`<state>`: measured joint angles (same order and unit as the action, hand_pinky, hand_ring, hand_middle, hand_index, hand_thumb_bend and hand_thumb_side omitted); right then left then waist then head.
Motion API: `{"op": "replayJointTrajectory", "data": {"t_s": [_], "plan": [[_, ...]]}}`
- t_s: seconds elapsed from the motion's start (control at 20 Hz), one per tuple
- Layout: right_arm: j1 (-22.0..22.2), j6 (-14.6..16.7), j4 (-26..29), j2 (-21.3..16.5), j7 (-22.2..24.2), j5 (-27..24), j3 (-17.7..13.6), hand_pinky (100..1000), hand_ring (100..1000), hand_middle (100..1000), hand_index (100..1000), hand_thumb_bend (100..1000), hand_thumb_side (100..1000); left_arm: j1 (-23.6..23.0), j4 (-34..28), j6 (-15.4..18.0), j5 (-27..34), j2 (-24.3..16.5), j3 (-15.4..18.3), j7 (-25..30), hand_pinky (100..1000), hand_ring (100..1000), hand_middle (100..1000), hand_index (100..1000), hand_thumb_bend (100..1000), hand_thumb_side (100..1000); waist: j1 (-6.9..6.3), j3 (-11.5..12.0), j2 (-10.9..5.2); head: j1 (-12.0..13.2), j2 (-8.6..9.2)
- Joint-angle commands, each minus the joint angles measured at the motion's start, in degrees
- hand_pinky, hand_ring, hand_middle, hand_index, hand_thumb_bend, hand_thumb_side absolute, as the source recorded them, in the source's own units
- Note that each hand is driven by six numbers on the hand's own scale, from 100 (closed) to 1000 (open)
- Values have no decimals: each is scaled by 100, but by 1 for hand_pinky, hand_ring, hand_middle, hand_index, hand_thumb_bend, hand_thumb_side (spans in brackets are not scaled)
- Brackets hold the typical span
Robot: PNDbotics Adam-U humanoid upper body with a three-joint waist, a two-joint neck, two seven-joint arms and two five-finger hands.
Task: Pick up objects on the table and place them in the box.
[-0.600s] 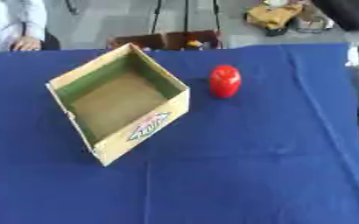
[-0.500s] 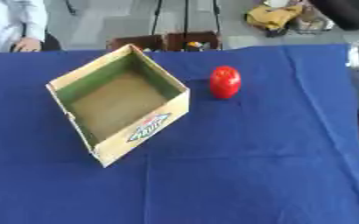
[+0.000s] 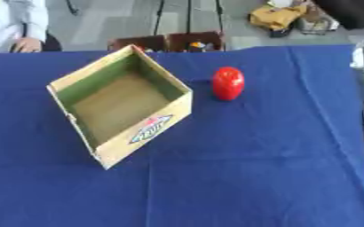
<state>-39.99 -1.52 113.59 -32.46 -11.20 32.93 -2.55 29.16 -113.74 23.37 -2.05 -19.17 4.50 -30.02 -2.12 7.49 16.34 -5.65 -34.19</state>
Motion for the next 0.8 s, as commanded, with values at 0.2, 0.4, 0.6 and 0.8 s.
{"op": "replayJointTrajectory", "data": {"t_s": [0.2,0.4,0.6,0.8], "plan": [[-558,-204,-289,-274,334,260,197,695,748,800,866,290,760,44,-85,-19,26,-152,9,39,694,828,821,882,100,998,68,36,-155,-36,8],[-1145,-404,-1075,-355,988,567,465,698,751,805,866,312,761,32,-85,-28,40,-158,-11,63,694,828,821,882,100,997,72,68,-185,-71,-9],[-1659,-476,-1911,-336,1539,977,664,703,755,808,866,326,757,18,-85,-41,52,-164,-27,84,694,828,821,881,100,997,81,84,-203,-105,-33],[-2078,-365,-2775,-247,1891,1351,797,714,766,815,866,338,773,2,-85,-50,65,-175,-38,98,693,827,822,883,100,995,90,110,-228,-121,-56]]}}
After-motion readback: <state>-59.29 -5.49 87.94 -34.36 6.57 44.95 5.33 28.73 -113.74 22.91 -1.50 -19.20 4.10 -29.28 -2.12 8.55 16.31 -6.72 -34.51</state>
